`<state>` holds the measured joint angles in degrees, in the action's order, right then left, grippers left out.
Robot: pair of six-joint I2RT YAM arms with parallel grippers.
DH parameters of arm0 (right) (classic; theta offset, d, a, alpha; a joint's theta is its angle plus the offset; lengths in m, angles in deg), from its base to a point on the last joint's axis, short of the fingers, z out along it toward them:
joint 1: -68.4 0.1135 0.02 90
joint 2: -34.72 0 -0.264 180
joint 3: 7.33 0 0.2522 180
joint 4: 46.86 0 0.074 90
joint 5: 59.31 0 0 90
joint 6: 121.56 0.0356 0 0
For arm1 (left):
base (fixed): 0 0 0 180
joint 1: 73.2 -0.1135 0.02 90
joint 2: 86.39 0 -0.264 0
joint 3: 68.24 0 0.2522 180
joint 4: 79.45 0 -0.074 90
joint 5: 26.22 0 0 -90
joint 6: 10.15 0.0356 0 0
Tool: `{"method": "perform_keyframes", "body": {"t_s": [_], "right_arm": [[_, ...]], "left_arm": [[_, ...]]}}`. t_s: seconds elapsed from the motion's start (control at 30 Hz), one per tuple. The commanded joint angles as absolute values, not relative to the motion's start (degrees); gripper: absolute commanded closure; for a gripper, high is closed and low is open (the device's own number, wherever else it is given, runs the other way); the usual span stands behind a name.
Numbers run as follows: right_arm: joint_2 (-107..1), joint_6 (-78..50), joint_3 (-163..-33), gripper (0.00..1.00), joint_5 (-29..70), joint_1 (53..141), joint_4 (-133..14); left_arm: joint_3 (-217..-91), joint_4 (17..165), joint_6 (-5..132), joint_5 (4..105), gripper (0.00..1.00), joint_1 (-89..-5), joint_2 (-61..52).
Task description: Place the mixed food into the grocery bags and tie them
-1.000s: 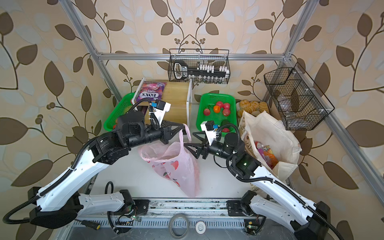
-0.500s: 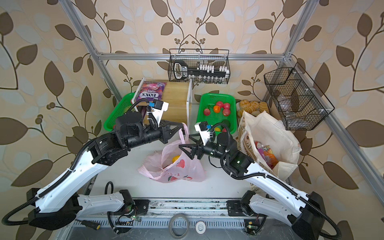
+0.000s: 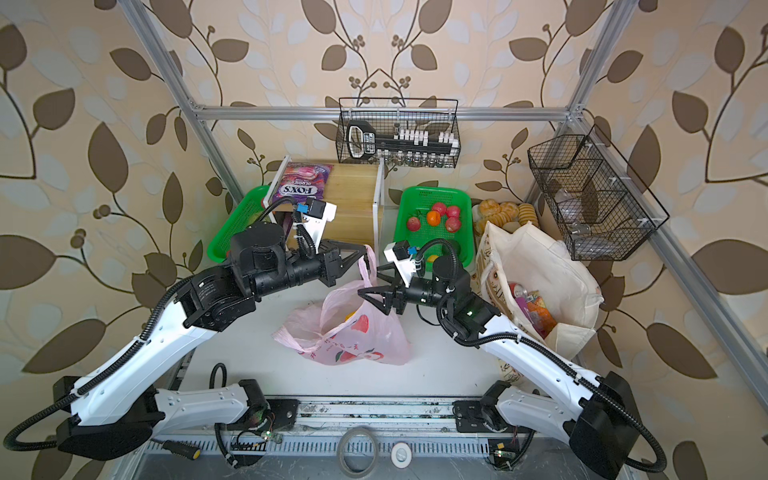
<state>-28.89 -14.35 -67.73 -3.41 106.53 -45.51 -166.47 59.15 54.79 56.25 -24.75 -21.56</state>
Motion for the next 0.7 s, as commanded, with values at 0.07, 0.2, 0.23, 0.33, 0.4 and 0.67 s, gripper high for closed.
{"method": "perform_keyframes", "body": {"t_s": [0.07, 0.2, 0.23, 0.33, 0.4, 0.67], "right_arm": [[-29.27, -14.79, -69.79, 0.36, -11.81, 105.16, -41.01], [-29.65, -13.18, -69.81, 0.48, -12.71, 104.91, -40.15], [-29.79, -12.78, -69.79, 0.5, -12.9, 104.91, -39.9], [-30.07, -11.72, -69.78, 0.56, -13.33, 104.95, -39.58], [-30.22, -11.91, -69.8, 0.5, -12.9, 104.97, -39.3], [-32.01, -16.82, -70.99, 0.37, -14.01, 104.44, -39.09]], "left_arm": [[-166.7, 62.09, 54.19, 55.17, 1.0, -24.49, -22.41], [-166.56, 62.08, 54.22, 55.69, 1.0, -24.51, -22.41], [-166.55, 62.01, 54.19, 55.66, 1.0, -24.51, -22.43], [-166.55, 62.22, 54.19, 55.58, 1.0, -24.51, -22.33], [-166.6, 62.24, 54.19, 55.28, 1.0, -24.54, -22.32], [-166.73, 62.86, 54.37, 52.08, 1.0, -24.68, -22.25]]}}
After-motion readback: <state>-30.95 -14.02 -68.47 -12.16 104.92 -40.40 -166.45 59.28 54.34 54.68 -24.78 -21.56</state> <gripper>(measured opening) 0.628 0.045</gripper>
